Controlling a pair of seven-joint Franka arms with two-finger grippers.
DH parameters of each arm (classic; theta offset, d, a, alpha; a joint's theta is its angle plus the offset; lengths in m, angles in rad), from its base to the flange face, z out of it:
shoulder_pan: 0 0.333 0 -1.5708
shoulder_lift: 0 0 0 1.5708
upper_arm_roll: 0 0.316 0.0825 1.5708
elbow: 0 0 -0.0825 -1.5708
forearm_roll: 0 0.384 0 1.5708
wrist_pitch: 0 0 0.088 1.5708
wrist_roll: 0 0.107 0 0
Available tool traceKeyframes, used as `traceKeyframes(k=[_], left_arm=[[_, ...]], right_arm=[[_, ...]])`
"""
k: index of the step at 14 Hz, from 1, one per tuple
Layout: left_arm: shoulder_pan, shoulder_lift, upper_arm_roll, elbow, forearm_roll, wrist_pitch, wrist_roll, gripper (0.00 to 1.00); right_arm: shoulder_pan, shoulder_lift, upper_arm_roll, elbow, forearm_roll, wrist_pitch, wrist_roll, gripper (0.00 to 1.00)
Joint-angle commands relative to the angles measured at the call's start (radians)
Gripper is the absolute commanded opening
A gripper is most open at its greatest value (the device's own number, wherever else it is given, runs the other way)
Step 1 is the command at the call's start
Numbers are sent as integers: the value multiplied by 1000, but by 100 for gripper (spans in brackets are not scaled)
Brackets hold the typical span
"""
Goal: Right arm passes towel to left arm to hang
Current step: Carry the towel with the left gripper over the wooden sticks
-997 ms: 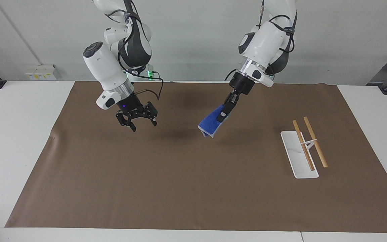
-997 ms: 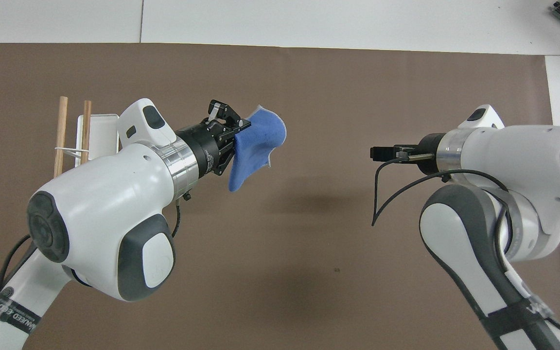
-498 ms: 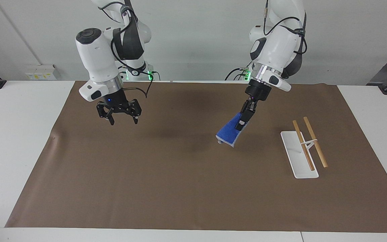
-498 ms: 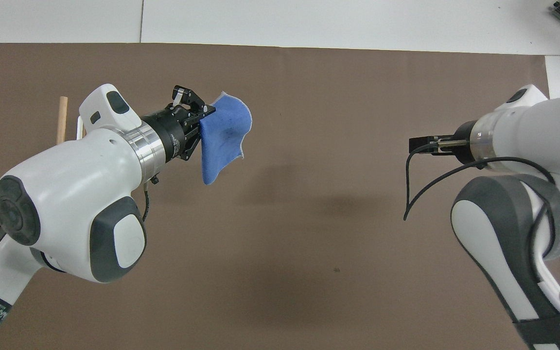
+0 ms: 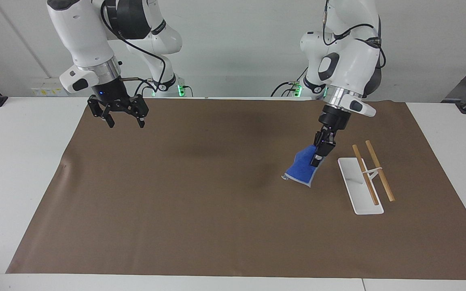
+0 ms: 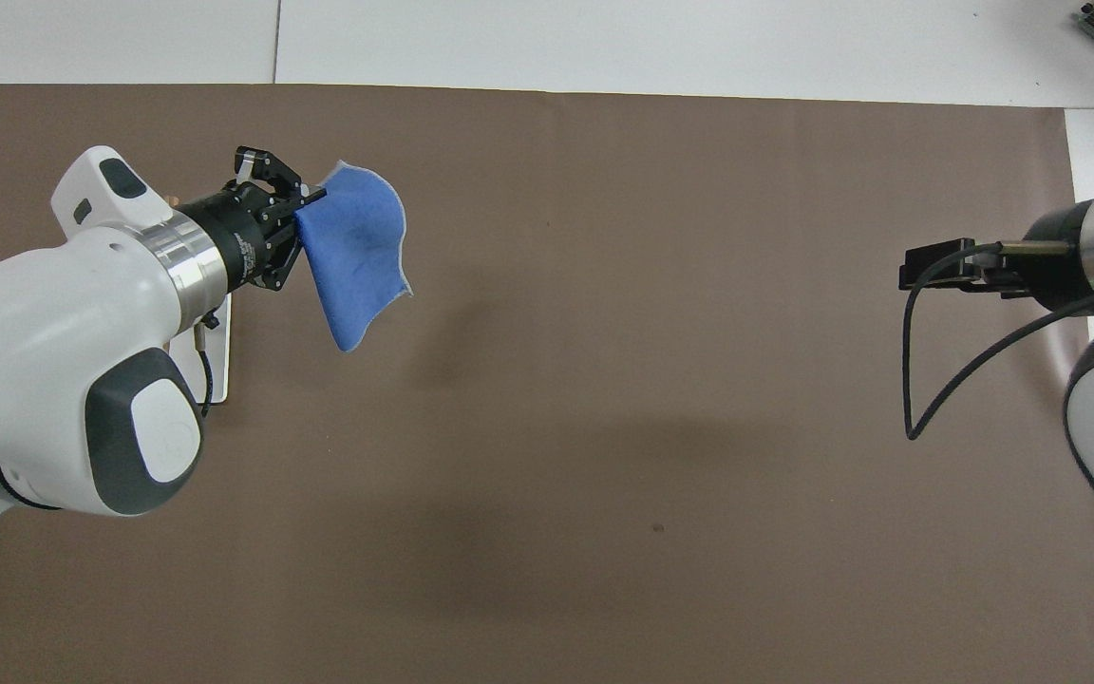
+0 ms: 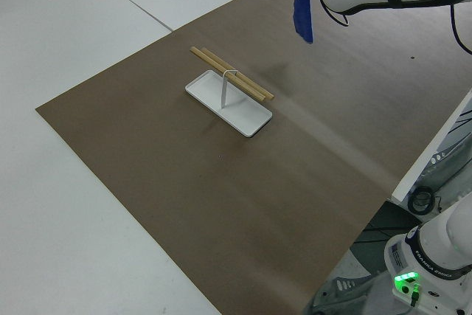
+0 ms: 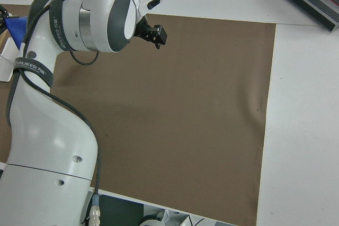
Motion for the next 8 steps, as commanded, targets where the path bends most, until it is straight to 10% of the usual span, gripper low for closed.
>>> traceKeyframes(k=[1,8], left_arm=[[87,-17,-11,-25,23,15,4,0],[226,-24,-11,-81,23,60,-6,0]], right_arm=[[-35,9,7,75,-23,-99,22,100],[-95,-22,10,38,-6,-127,11,100]])
